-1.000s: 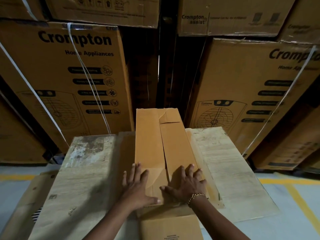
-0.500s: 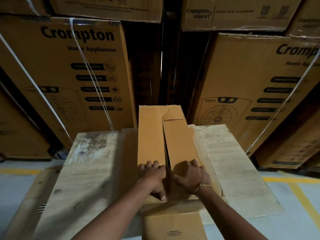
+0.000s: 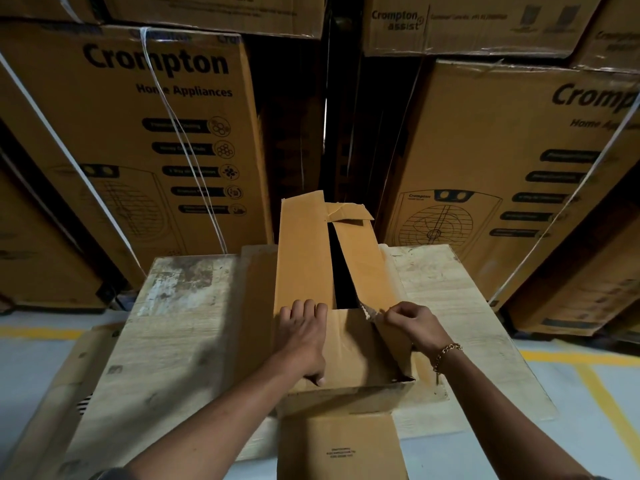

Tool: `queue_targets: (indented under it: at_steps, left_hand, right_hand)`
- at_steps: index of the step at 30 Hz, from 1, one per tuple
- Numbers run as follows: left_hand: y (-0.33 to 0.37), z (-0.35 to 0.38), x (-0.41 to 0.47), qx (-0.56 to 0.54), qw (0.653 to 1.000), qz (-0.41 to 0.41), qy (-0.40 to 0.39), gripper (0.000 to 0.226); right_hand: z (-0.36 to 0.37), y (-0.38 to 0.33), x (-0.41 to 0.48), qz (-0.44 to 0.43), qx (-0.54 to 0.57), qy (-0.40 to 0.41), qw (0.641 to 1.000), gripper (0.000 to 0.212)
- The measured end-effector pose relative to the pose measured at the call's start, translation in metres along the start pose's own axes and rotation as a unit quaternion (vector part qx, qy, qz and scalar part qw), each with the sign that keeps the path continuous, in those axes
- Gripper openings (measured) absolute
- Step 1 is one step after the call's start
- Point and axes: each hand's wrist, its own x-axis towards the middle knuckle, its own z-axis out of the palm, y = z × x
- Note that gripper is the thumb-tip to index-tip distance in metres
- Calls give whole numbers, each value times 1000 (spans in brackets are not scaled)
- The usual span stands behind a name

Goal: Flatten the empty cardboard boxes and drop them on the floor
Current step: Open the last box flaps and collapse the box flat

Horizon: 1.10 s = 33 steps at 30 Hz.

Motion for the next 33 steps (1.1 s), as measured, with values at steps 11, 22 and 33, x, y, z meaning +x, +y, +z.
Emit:
queue_targets:
  at_steps: [11, 22, 33]
  left_hand:
    - [35, 49, -121, -79, 929, 19, 360, 45]
    - [62, 80, -173, -110, 981, -71, 145, 47]
    - [26, 71, -74, -195, 958, -204, -46, 144]
  right_hand:
    - [-12, -1, -2, -17, -22, -79, 996, 40]
    - [43, 28, -17, -80, -361, -105, 923, 113]
    - [44, 19, -44, -74, -545, -101, 829, 79]
